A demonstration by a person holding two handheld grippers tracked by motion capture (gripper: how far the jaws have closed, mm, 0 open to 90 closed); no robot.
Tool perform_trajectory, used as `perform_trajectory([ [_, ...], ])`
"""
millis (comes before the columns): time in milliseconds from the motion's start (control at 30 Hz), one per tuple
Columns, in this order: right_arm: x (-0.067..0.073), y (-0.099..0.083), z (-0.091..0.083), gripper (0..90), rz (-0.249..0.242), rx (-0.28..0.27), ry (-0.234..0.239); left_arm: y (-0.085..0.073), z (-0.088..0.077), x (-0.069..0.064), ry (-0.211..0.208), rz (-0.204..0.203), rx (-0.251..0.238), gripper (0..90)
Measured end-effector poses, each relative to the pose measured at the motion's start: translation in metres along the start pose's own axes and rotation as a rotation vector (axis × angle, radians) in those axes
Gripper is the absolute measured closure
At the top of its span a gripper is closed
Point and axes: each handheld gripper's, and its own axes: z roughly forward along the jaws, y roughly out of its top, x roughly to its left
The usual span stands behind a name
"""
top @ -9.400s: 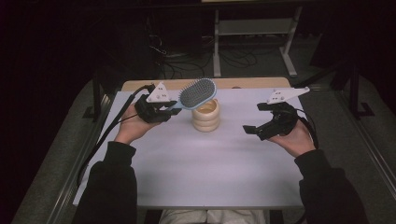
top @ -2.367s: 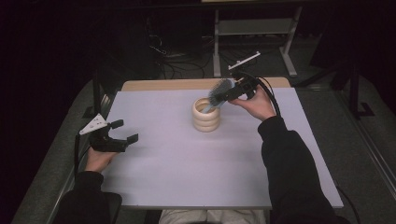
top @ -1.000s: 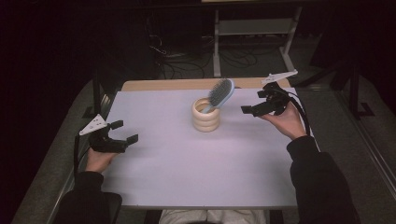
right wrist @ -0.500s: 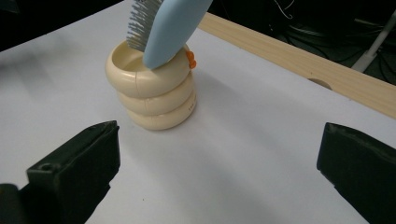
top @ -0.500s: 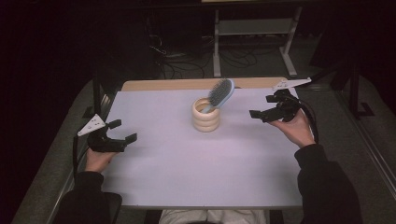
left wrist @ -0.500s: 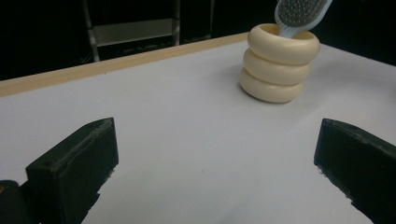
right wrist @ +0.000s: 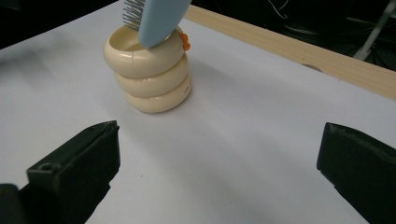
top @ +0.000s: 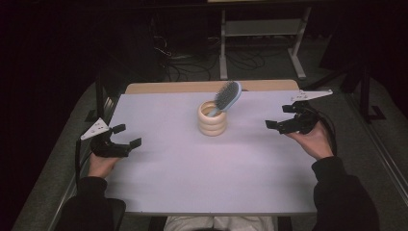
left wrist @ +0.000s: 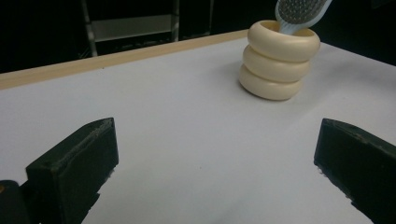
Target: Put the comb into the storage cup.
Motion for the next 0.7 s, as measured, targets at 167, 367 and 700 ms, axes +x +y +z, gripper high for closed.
perform_trajectory([
  [167, -0.003, -0.010, -0.004, 0.0, 0.008, -0.004, -0.004, -0.002, 0.004, -0.001, -0.007, 0.008, 0.032, 0.0],
  [367, -0.008, -0.017, -0.010, 0.0, 0.017, -0.012, -0.011, -0.003, 0.005, -0.001, -0.003, 0.006, 0.044, 0.0],
  [700, -0.012, -0.035, -0.016, 0.0, 0.028, -0.027, -0.019, -0.003, 0.006, -0.001, -0.013, -0.002, 0.044, 0.0],
])
